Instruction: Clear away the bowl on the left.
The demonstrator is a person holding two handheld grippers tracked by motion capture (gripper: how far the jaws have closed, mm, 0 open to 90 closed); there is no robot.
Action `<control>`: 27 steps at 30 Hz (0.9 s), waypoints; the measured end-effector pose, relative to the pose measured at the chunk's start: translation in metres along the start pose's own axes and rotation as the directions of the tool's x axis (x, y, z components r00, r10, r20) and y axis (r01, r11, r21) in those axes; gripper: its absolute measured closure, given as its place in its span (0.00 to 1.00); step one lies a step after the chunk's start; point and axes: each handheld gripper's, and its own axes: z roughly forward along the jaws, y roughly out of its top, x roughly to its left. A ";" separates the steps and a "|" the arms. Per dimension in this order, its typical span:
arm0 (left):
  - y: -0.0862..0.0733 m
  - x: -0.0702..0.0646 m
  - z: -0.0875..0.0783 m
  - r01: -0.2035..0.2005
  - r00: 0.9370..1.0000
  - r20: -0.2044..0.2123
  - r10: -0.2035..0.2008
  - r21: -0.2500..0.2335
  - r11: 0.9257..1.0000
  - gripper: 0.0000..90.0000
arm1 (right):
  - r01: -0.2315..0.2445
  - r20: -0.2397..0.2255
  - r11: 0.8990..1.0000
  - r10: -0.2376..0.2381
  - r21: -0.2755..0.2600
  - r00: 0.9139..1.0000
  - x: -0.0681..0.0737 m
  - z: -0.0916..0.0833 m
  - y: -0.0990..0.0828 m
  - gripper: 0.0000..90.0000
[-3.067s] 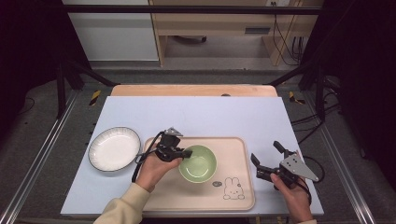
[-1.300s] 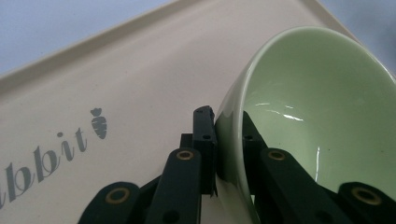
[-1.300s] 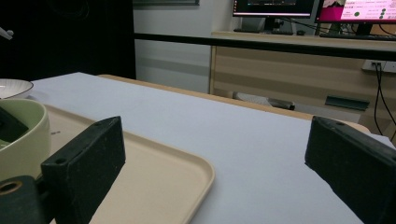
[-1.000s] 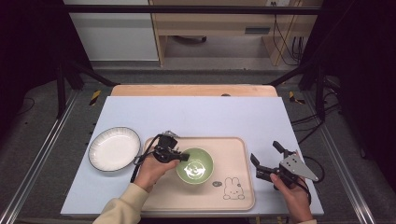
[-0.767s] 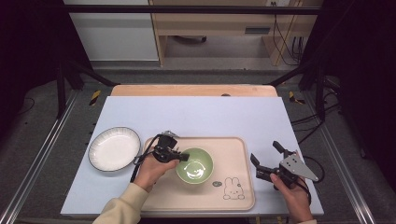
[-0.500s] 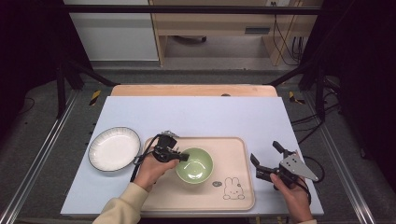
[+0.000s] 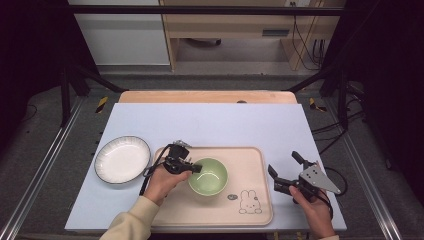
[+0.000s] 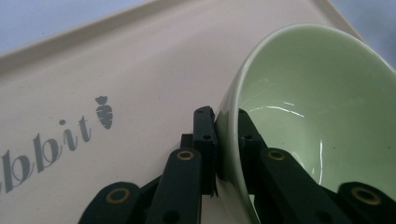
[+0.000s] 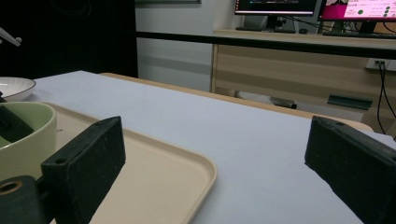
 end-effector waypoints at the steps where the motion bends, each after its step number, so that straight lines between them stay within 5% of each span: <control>1: 0.000 0.000 0.000 0.000 1.000 -0.001 0.000 0.000 1.000 0.92 | 0.000 0.000 1.000 0.000 0.000 1.000 0.000 0.000 0.000 0.06; 5: 0.000 0.000 0.000 -0.011 1.000 -0.012 0.010 -0.005 1.000 0.92 | 0.001 0.001 1.000 -0.001 0.000 1.000 0.000 0.000 0.000 0.06; 6: 0.001 0.003 0.001 -0.057 0.998 -0.026 0.057 -0.024 0.998 0.92 | 0.002 0.000 1.000 -0.002 0.001 1.000 0.000 0.000 0.000 0.06; 7: 0.001 0.003 0.001 -0.057 0.998 -0.026 0.057 -0.024 0.998 0.92 | 0.002 0.000 1.000 -0.002 0.001 1.000 0.000 0.000 0.000 0.06; 8: -0.002 -0.002 -0.001 0.017 0.999 -0.033 -0.016 0.012 1.000 0.92 | 0.002 0.000 1.000 -0.002 0.002 1.000 0.000 0.000 0.000 0.06; 14: 0.000 0.002 0.001 -0.063 0.998 -0.030 0.062 -0.027 0.998 0.92 | 0.001 -0.001 1.000 -0.001 0.002 1.000 0.000 0.000 0.000 0.06; 26: 0.000 0.001 0.001 -0.083 0.996 -0.046 0.081 -0.038 0.996 0.92 | 0.005 -0.003 1.000 -0.005 0.004 1.000 0.000 0.000 0.000 0.06; 27: -0.001 -0.001 0.000 -0.053 0.998 -0.030 0.052 -0.033 0.998 0.91 | 0.002 -0.001 1.000 -0.002 0.001 1.000 0.000 0.000 0.000 0.06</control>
